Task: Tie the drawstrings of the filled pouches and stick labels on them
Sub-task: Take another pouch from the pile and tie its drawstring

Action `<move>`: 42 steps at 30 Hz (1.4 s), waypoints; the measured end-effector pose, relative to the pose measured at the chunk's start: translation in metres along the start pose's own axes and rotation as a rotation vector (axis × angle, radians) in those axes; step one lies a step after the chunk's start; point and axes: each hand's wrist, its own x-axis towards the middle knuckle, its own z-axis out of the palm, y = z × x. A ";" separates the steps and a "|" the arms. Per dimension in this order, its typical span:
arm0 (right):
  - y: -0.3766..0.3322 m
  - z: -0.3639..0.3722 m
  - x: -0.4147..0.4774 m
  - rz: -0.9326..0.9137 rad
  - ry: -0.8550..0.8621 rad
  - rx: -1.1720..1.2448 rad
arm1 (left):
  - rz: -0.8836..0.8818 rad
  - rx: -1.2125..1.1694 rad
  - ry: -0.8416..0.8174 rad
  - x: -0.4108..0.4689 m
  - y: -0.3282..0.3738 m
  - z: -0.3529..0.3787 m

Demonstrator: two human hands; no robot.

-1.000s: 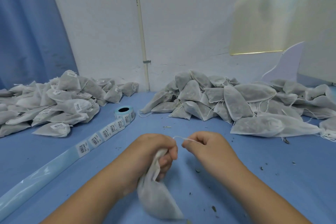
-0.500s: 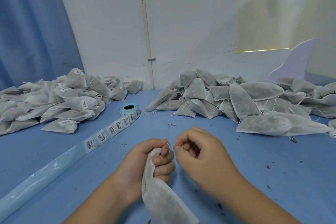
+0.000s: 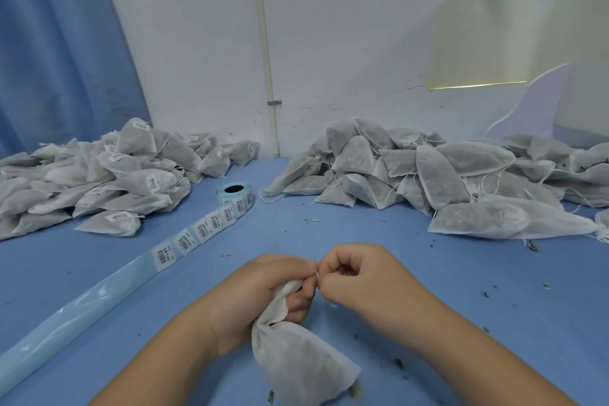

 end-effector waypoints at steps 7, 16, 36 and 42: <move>0.001 -0.005 0.000 -0.009 -0.036 -0.030 | 0.020 0.137 0.119 -0.005 0.006 0.001; 0.005 -0.010 0.002 0.065 -0.085 -0.005 | 0.088 0.294 0.310 -0.004 0.005 0.004; 0.010 0.009 0.000 -0.088 0.144 -0.097 | 0.145 0.328 0.319 -0.004 0.000 0.008; 0.011 0.010 -0.001 -0.063 0.115 -0.180 | 0.136 0.416 0.240 -0.004 0.000 0.006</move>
